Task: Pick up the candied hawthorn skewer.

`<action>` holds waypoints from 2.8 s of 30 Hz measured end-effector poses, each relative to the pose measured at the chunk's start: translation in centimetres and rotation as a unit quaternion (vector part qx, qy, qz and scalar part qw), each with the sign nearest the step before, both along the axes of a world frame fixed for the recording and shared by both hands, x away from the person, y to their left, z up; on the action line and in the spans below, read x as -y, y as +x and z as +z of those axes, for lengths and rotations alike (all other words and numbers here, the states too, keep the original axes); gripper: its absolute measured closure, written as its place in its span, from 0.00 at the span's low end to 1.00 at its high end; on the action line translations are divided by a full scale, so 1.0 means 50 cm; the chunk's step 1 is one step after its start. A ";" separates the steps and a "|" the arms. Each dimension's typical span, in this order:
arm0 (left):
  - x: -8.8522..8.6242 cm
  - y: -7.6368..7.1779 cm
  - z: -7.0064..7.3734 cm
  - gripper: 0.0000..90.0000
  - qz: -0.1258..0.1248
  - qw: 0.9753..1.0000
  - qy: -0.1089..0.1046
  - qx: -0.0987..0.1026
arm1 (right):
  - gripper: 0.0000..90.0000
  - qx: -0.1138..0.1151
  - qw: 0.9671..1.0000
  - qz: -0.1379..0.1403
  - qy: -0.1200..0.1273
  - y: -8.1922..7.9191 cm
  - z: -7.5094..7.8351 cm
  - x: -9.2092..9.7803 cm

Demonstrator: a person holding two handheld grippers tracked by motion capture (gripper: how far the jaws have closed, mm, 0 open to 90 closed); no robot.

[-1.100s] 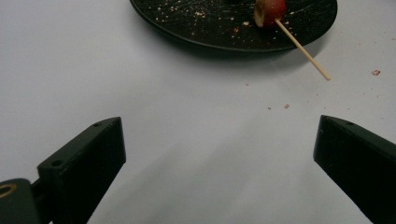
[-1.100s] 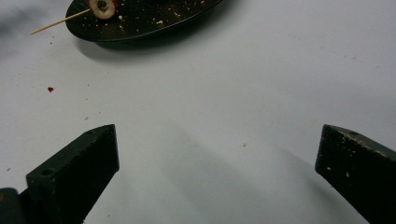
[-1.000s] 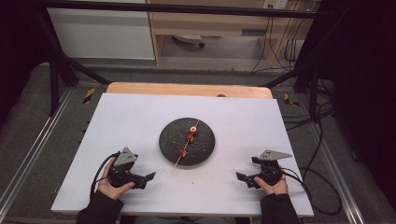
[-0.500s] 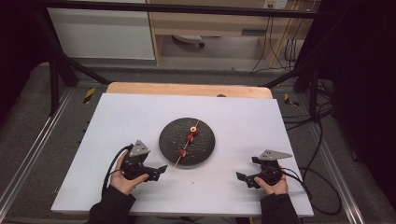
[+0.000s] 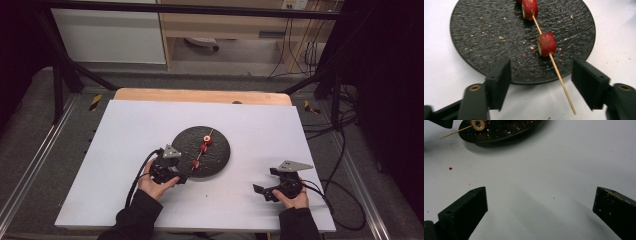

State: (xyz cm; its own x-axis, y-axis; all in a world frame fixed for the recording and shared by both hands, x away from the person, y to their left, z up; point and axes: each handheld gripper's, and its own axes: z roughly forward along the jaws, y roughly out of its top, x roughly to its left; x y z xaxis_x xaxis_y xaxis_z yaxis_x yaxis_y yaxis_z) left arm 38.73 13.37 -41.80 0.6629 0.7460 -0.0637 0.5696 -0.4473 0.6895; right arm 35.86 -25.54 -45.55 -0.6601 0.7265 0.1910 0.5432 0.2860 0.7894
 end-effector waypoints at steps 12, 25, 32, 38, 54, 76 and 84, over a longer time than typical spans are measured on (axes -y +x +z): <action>0.043 0.011 -0.008 0.76 0.001 1.000 0.019 -0.016 | 0.01 0.000 1.000 0.001 0.003 0.000 0.001 0.000; 0.052 0.007 -0.019 0.93 0.022 1.000 0.011 -0.015 | 0.01 -0.001 1.000 0.001 0.003 0.000 0.001 0.000; 0.048 0.003 -0.023 0.98 0.030 0.999 -0.006 -0.013 | 0.01 -0.001 1.000 0.001 0.003 0.001 -0.001 -0.001; 0.038 -0.003 -0.023 0.98 0.032 0.999 -0.026 -0.002 | 0.01 -0.001 1.000 0.001 0.002 0.001 -0.001 -0.001; -0.012 -0.028 0.006 0.99 0.016 0.996 -0.080 0.042 | 0.01 -0.002 1.000 0.003 0.002 0.000 -0.001 -0.001; -0.096 -0.086 0.014 0.99 -0.014 0.991 -0.114 0.073 | 0.01 -0.002 1.000 -0.003 0.018 0.003 0.009 -0.027; -0.113 -0.104 0.011 0.98 -0.022 0.990 -0.116 0.079 | 0.01 -0.002 1.000 0.005 0.016 0.005 0.017 -0.058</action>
State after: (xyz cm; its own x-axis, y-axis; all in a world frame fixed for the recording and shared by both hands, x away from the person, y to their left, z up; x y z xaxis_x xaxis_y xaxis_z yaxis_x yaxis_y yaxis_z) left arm 33.52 19.02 -41.27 0.7092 0.6941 -0.1233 0.4304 -0.2878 0.8555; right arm 36.11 -22.63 -44.67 -0.6671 0.7129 0.2162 0.5435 0.2672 0.7957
